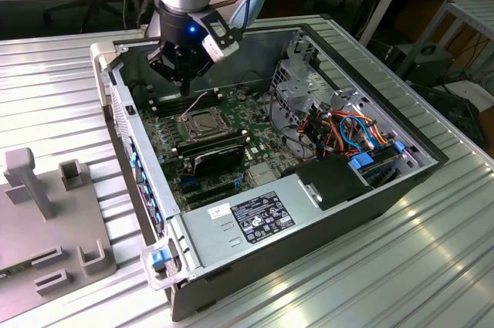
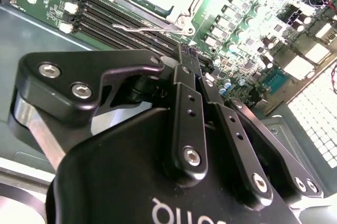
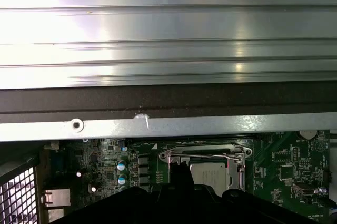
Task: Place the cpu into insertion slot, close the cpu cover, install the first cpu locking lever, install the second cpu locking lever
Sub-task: 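Install the first cpu locking lever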
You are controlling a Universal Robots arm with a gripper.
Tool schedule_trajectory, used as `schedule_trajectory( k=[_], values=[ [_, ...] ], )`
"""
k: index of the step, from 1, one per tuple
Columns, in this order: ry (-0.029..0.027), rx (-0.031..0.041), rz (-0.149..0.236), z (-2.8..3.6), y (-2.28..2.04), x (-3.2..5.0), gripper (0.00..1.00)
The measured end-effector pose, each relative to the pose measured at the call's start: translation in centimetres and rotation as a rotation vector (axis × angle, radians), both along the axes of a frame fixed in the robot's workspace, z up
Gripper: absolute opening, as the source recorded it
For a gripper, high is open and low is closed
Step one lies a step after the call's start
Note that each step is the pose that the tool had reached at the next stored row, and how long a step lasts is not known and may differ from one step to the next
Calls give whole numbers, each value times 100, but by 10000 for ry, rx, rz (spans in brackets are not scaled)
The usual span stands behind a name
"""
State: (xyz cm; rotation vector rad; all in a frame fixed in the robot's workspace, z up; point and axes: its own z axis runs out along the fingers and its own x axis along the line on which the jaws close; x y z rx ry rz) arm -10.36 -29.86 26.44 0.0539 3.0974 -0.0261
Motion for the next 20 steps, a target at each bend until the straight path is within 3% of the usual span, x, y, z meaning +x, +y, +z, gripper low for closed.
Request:
schedule_trajectory(
  k=[3, 6, 11, 15, 20],
  values=[
    [0, 0, 1, -3, 0, 0, 11],
    [-1, 1, 1, -77, -2, 0, 11],
    [0, 0, 2, -122, -2, 0, 11],
    [-1, 2, 2, -213, -2, 27, 11],
    [2, 1, 2, -251, 2, 72, 11]
  ],
)
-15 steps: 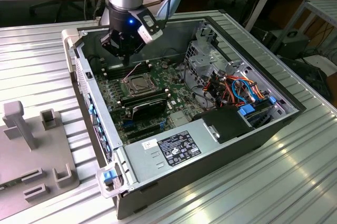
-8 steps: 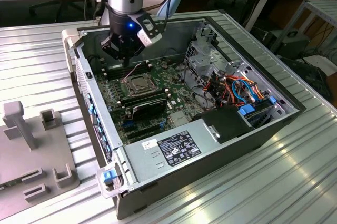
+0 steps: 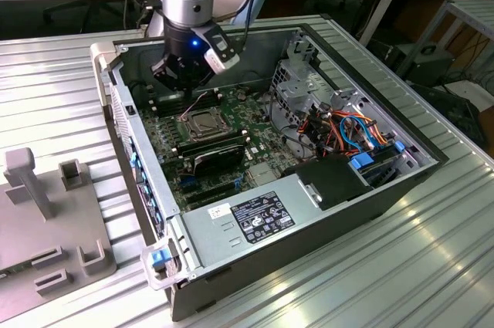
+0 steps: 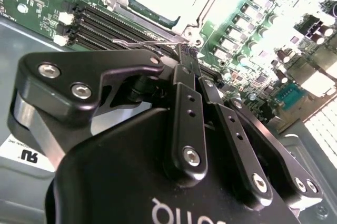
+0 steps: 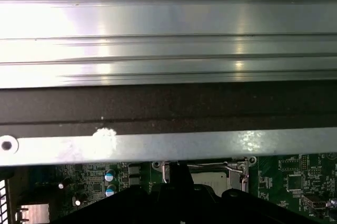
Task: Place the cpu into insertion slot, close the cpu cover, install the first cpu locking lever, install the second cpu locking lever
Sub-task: 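Install the first cpu locking lever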
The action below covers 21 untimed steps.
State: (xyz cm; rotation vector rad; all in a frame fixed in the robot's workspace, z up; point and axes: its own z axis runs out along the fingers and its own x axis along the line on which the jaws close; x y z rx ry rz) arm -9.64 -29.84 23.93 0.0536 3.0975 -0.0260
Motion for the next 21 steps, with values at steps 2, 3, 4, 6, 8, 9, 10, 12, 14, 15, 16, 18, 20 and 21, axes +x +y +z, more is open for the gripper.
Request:
schedule_trajectory(
  k=[2, 3, 4, 6, 8, 9, 10, 12, 14, 15, 16, 18, 20, 21],
  values=[
    [1, -1, -1, -8, 2, 7, 11],
    [0, -1, -1, -10, 3, 10, 11],
    [0, 0, -1, -11, 5, 12, 11],
    [0, 0, 0, -13, 9, 16, 11],
    [1, -1, 1, -14, 11, 21, 11],
    [0, 0, 0, -15, 15, 22, 11],
    [0, -1, 0, -15, 18, 21, 11],
    [0, 0, 0, -15, 19, 22, 11],
    [0, 0, 0, -15, 19, 22, 11],
    [0, 0, -1, -15, 19, 22, 11],
    [0, 0, -1, -15, 19, 22, 11],
    [0, 0, -1, -15, 19, 22, 11],
    [0, -1, -1, -16, 19, 23, 11],
    [0, -1, 0, -19, 19, 25, 11]
  ],
)
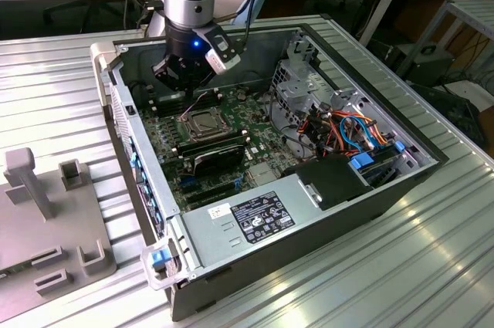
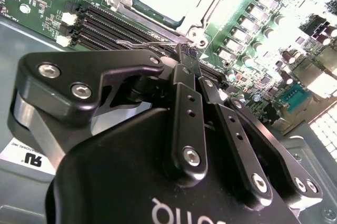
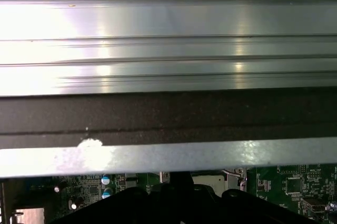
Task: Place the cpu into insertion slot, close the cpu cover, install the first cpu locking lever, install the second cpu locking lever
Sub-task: 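Install the first cpu locking lever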
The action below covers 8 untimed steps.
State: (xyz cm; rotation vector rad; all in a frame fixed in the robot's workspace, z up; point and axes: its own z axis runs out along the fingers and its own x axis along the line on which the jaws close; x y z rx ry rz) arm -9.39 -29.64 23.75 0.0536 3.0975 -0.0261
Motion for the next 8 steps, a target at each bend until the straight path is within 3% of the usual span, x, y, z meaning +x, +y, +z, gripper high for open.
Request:
schedule_trajectory(
  k=[2, 3, 5, 8],
  values=[
    [1, -1, -7, -5, 0, 24, 11],
    [4, -1, -17, -64, 1, 131, 11],
    [4, -2, -16, -115, 1, 193, 11],
    [4, -2, -16, -146, 32, 200, 11]
  ],
)
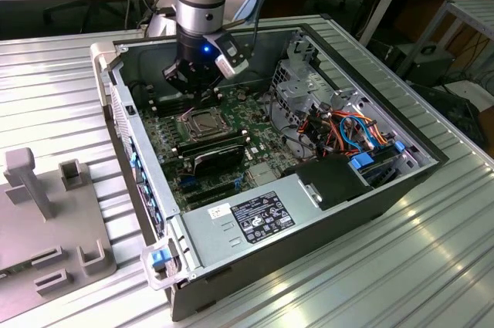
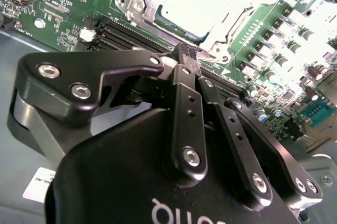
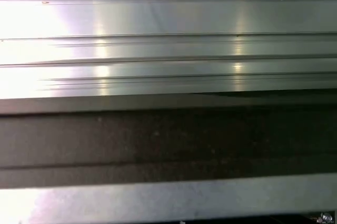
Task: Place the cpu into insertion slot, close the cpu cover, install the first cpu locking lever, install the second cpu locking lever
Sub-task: 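Install the first cpu locking lever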
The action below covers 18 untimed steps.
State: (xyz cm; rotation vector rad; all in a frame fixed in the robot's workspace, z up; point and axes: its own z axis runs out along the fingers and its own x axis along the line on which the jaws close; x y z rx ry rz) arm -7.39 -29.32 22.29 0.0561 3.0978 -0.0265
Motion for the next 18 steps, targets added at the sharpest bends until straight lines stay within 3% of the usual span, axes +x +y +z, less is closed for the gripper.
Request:
schedule_trajectory(
  k=[18],
  values=[
    [26, -73, 0, -1, -2, 21, 11]
  ],
)
